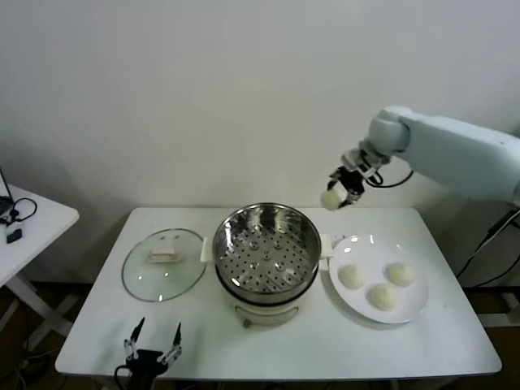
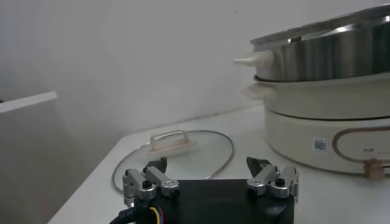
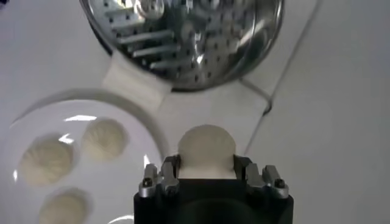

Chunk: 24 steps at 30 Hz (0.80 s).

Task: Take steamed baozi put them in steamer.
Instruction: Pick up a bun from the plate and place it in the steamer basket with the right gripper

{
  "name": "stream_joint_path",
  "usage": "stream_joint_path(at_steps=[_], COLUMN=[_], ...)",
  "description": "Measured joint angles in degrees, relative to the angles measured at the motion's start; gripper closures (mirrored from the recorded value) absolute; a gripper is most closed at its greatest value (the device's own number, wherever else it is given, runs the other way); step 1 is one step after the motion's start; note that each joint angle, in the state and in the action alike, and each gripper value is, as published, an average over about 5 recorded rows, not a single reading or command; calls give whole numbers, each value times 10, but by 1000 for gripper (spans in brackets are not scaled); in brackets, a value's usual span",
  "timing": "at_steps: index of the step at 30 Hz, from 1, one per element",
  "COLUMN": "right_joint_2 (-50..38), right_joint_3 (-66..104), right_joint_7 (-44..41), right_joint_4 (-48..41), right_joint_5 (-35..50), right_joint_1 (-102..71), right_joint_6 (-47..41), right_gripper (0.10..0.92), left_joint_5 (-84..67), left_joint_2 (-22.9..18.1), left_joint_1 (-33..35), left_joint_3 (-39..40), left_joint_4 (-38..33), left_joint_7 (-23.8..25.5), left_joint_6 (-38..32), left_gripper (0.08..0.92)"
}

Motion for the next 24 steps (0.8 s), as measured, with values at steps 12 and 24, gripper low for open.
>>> stream_joint_path(at_steps=[12, 24], right_joint_2=[110, 186], right_joint_3=[-27, -8], right_joint_7=[19, 42], right_joint_4=[-19, -120], right_joint_5=[-48, -147], right_joint_1=[-8, -88], right_joint_6=[129, 226], right_gripper=[398, 397], left_joint_5=[1, 1], left_joint_2=[-5, -6], left_joint_1=[2, -3], left_joint_3=[-4, -6], left_joint_4=[-6, -2], left_joint_7=[0, 1], left_joint_6=[1, 1], left_gripper=[177, 177])
